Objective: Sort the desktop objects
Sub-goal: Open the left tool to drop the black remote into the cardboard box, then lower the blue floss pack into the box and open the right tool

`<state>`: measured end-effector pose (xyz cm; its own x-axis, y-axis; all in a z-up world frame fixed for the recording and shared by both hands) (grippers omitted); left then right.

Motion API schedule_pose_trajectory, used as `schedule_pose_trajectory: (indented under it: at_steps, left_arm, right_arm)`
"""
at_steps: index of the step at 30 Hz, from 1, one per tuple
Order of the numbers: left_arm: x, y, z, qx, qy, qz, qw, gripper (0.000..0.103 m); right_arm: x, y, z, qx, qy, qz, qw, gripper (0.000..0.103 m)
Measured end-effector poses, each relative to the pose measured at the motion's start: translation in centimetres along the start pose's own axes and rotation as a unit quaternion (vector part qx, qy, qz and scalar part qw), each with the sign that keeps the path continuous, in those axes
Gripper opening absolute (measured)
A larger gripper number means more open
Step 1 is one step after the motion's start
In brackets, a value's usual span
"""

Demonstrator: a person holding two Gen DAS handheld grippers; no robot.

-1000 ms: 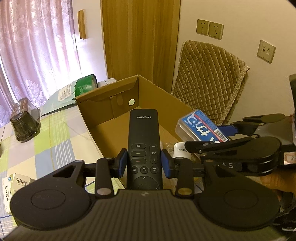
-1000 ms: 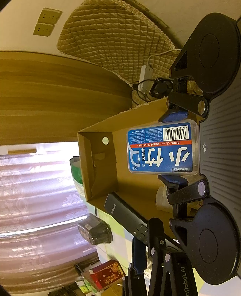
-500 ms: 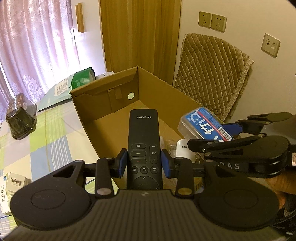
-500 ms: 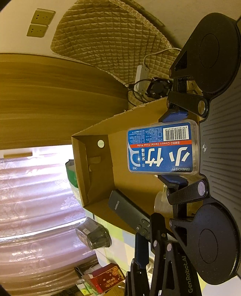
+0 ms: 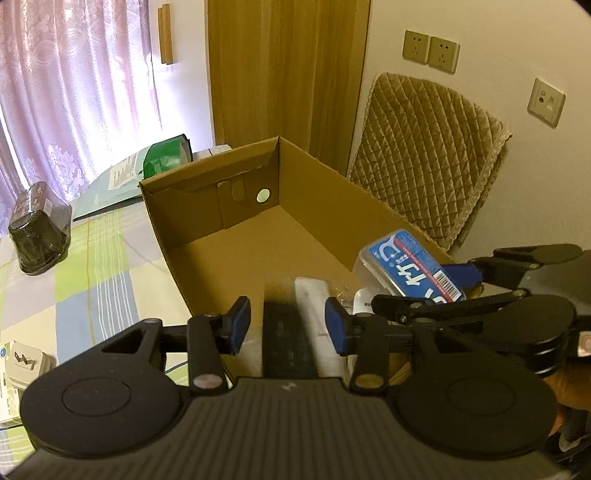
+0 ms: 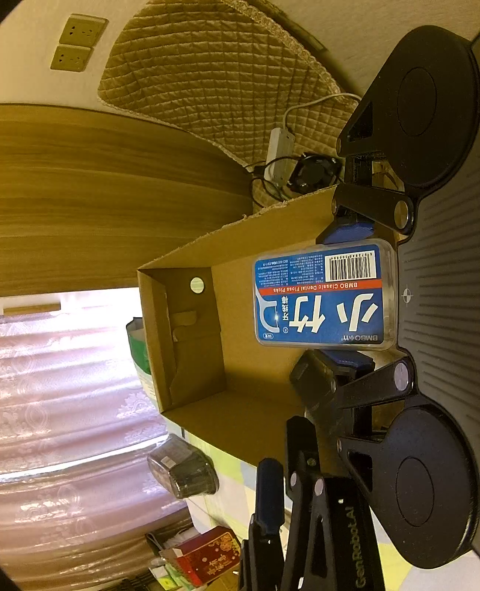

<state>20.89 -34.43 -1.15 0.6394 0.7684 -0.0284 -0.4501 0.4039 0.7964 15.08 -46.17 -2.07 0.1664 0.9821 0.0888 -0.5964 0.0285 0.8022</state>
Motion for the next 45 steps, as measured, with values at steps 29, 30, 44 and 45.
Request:
schedule_pose_trajectory:
  at_steps: [29,30,44,45]
  left_arm:
    - [4.2,3.4,-3.6,-0.006,0.052,0.016,0.9985,0.040]
    - [4.3,3.4,-3.7,-0.005,0.053,0.017,0.9984,0.041]
    - [5.3,4.0,-4.8,-0.002,0.066,0.023,0.9975,0.041]
    - [5.3,4.1,-4.9,-0.002,0.067,0.024,0.9975,0.041]
  right_arm:
    - [2.7,-0.4,1.5,-0.008,0.018,0.008,1.000,0.056]
    - [2.8,-0.6,1.5,-0.008,0.019,0.006,1.000,0.056]
    - [3.1,-0.6,1.3,-0.012,0.025,0.001,1.000,0.082]
    - [3.1,-0.5,1.2,-0.011,0.025,0.001,1.000,0.082]
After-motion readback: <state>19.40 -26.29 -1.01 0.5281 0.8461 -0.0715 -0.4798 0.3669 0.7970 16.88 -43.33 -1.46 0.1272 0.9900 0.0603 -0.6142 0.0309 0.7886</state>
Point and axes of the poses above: each gripper's, at about its wrist camera, not at the fingertips, and y roughly against the way its jaws point, x to its left, z to its top, the point moved 4 cm from there along -y, roughly the way its jaws point, and after that the axes turned 8 degrees about x, right-handed, at the moved point
